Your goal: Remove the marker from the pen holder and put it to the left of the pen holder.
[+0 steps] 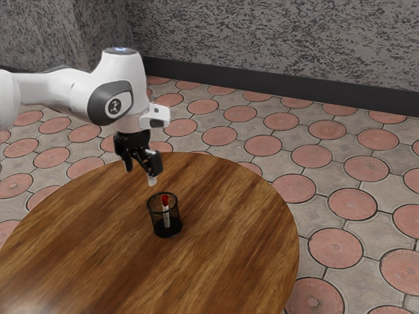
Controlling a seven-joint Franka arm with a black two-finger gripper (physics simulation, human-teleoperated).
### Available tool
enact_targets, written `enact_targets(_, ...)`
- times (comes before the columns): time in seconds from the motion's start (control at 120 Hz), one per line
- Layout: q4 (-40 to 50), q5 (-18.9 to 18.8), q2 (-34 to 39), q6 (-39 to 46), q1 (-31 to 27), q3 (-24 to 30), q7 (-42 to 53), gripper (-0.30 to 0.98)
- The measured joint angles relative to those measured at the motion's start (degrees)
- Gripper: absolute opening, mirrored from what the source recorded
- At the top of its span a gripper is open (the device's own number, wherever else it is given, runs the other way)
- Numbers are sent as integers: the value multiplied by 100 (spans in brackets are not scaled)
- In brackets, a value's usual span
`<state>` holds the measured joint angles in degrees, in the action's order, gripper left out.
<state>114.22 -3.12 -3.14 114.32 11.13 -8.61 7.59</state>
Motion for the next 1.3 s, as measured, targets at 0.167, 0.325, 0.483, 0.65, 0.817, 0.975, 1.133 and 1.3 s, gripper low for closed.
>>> enact_targets(0.167, 363, -31, 47, 720, 19, -8, 215, 67)
enact_targets(0.325, 614, -43, 106, 1228, 291, -9, 408, 67)
enact_targets(0.483, 534, -61, -243, 1461, 403, -9, 577, 66)
enact_targets(0.65, 368, -107, -558, 1565, 263, -10, 732, 66)
enact_targets(0.817, 275, -132, -657, 1617, 286, -9, 849, 66)
enact_targets(0.975, 224, -133, -792, 1646, 283, -8, 935, 66)
enact_targets(1.133, 277, -136, -804, 1635, 322, -9, 1016, 64)
enact_targets(1.3, 318, -136, -752, 1523, 312, -9, 1095, 63)
